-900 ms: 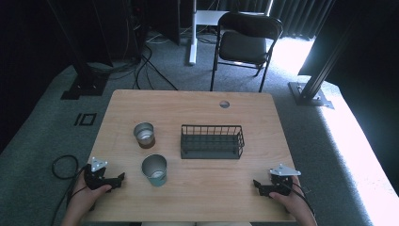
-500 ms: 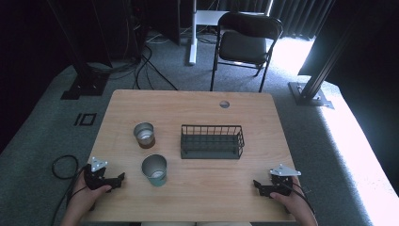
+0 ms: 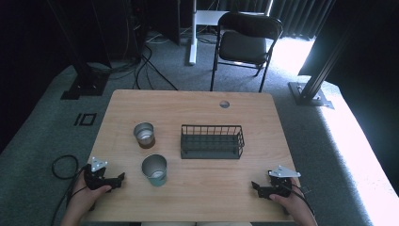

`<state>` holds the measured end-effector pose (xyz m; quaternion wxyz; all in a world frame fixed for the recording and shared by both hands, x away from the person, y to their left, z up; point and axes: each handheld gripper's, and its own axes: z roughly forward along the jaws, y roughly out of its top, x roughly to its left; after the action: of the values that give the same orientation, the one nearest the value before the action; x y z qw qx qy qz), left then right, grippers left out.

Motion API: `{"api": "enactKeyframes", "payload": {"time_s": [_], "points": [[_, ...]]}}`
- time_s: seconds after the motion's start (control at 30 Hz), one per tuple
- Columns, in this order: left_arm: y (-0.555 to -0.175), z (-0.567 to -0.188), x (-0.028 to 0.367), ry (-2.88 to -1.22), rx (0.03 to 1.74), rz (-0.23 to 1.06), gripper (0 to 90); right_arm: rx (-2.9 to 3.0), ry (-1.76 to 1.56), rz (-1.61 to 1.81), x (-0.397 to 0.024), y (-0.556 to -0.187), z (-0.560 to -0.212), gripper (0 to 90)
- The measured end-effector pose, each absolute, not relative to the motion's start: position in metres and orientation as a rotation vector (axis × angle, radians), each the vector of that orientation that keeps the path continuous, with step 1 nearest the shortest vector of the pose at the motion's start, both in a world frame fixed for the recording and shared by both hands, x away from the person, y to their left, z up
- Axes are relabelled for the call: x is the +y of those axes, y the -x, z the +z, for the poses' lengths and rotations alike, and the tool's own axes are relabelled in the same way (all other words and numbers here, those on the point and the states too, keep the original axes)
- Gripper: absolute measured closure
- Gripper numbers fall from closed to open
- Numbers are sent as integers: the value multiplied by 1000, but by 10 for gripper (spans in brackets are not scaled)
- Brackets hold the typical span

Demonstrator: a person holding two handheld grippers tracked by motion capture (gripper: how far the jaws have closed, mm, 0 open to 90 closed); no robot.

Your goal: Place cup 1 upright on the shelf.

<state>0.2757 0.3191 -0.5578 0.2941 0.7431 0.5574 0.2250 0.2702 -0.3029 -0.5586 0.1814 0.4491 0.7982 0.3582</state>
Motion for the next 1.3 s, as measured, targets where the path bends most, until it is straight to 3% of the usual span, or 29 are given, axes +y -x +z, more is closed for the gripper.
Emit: {"api": "enactKeyframes", "payload": {"time_s": [1.3], "points": [[-276,-558,319,-1979,1483,599,16,2430,-987,1158,-217,-281,-546,109]]}}
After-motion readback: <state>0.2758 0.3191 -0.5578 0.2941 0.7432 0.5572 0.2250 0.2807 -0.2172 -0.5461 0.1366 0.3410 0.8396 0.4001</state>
